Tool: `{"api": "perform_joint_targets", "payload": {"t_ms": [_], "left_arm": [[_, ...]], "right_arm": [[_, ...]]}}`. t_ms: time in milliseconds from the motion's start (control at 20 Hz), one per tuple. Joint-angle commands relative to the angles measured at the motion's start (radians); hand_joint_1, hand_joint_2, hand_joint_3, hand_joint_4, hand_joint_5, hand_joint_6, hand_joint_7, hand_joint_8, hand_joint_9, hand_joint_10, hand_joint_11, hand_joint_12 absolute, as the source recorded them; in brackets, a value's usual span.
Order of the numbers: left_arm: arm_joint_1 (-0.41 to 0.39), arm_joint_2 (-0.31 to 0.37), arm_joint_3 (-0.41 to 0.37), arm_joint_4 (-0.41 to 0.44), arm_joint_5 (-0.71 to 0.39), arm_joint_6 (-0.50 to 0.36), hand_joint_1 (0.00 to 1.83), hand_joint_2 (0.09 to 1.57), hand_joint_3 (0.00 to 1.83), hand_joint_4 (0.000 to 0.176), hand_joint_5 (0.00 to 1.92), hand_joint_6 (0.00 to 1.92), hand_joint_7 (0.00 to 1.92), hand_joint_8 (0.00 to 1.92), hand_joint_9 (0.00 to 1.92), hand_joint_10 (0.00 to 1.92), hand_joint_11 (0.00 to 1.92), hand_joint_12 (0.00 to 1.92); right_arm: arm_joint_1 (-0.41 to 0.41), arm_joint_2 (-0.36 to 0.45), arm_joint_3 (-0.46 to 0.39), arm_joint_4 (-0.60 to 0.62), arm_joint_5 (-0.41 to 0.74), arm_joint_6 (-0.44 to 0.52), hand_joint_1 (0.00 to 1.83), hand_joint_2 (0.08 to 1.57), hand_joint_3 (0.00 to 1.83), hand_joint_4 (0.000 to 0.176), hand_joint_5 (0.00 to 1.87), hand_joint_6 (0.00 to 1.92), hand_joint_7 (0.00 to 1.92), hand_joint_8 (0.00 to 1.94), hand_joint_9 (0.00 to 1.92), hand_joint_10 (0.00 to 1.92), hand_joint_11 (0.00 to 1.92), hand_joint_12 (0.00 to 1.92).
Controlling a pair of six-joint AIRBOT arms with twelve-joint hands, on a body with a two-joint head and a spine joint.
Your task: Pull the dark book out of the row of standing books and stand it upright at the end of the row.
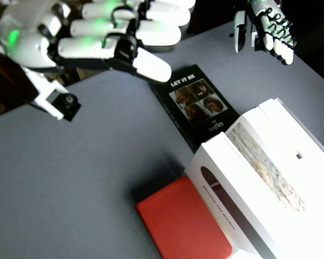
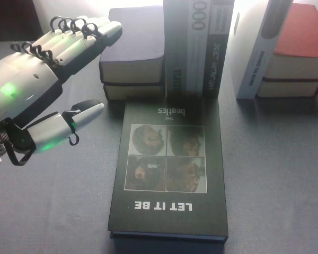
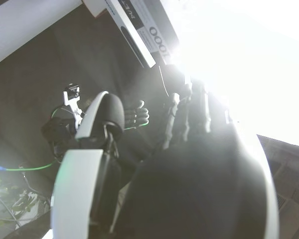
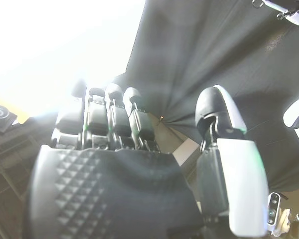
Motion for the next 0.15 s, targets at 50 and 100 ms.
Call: {"api": "perform_joint_targets", "payload": {"t_ms": [50, 100], "left_arm": [[-0.012, -0.002, 0.000, -0.013, -0.133, 0.002, 0.65, 1.47, 0.01, 0.000, 0.00, 0.00, 0.00, 0.00, 0.00, 0.00, 0.00, 0.00], [-0.012, -0.002, 0.000, -0.015, -0.134, 0.003, 0.67, 1.46, 0.00, 0.000, 0.00, 0.00, 0.00, 0.00, 0.00, 0.00, 0.00, 0.00]], "right_arm": [[0.005, -0.002, 0.004, 0.022, 0.129, -0.001, 0.41, 1.23, 0.00, 0.000, 0.02, 0.00, 0.00, 0.00, 0.00, 0.00, 0.00, 0.56], [0.004, -0.002, 0.004, 0.022, 0.130, -0.001, 0.40, 1.23, 0.00, 0.020, 0.02, 0.01, 0.00, 0.00, 0.00, 0.00, 0.00, 0.56]]}}
